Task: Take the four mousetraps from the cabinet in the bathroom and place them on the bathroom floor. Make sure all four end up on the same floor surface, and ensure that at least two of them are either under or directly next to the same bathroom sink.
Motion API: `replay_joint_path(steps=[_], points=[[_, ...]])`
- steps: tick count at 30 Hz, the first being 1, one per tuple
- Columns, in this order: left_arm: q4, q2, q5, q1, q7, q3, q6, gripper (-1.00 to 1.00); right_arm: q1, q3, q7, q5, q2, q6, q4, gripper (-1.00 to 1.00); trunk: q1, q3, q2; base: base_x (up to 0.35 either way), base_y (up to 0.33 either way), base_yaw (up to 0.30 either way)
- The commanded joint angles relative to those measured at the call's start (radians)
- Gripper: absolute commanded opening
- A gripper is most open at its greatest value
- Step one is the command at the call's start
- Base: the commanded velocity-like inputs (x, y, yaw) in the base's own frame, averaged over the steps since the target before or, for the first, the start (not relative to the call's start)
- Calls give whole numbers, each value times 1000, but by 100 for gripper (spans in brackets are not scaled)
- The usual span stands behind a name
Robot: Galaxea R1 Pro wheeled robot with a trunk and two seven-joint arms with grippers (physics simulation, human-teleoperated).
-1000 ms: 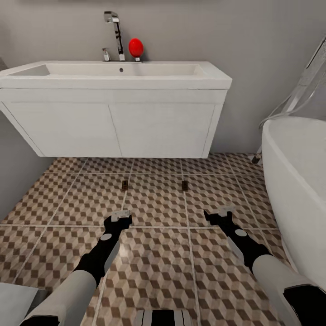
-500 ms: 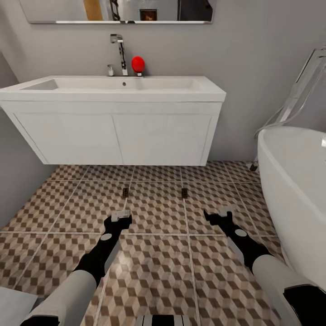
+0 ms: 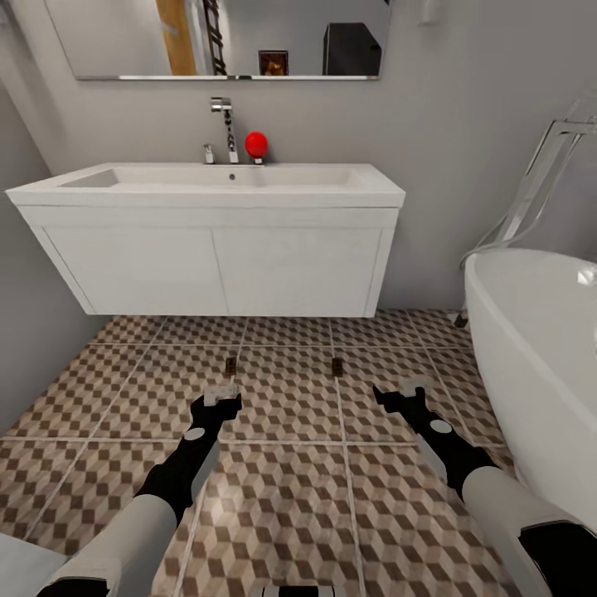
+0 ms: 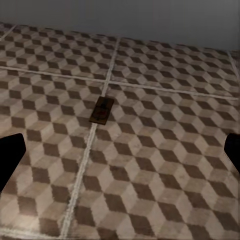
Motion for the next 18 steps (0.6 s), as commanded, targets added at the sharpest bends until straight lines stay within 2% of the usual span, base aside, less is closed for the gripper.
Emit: replay_joint_path(steps=[1, 18], points=[[1, 0, 1, 0, 3, 0, -2, 100, 0, 6, 3, -10, -1, -4, 1, 100, -1, 3, 0, 0, 0, 0], [1, 0, 1, 0, 3, -1, -2, 100, -1, 8, 3, -7, 0, -4, 1, 100, -8, 69, 4, 0, 0, 0]])
